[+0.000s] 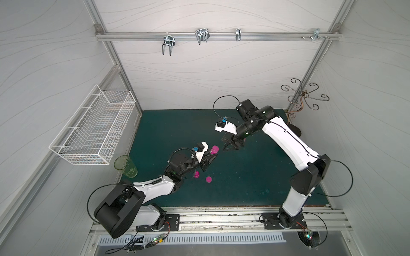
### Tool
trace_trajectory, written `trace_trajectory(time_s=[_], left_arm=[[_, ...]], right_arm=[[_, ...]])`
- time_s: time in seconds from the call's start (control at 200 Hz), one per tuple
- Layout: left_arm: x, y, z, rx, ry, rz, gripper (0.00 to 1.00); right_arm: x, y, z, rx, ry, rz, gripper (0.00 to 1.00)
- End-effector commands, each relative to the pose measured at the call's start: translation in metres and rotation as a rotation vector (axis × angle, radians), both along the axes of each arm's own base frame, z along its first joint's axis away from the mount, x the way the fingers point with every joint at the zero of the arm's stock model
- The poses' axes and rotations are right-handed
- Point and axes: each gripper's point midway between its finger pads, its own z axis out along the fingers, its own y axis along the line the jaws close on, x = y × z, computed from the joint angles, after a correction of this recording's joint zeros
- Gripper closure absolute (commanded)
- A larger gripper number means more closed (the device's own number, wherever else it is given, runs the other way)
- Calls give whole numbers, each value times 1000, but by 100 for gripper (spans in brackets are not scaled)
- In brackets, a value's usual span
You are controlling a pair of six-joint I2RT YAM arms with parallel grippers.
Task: Close the paint jar lid
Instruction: Screw the lid onto the paint jar.
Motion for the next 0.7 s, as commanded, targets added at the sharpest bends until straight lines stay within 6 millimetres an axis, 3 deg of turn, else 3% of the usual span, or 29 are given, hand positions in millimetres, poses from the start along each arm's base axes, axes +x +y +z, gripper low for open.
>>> trace_trajectory(time_s=[0.0, 0.34, 0.695], left_arm=[[-2, -3, 29, -53, -76, -30, 100], [-4, -2, 29, -38, -91, -30, 100], [-4, -1, 29, -38, -92, -25, 100]], right_arm=[[-12, 2, -9, -23, 23, 88, 36], [-17, 22, -29, -71, 56, 151, 39], [-18, 29, -32, -73, 78, 154, 57]])
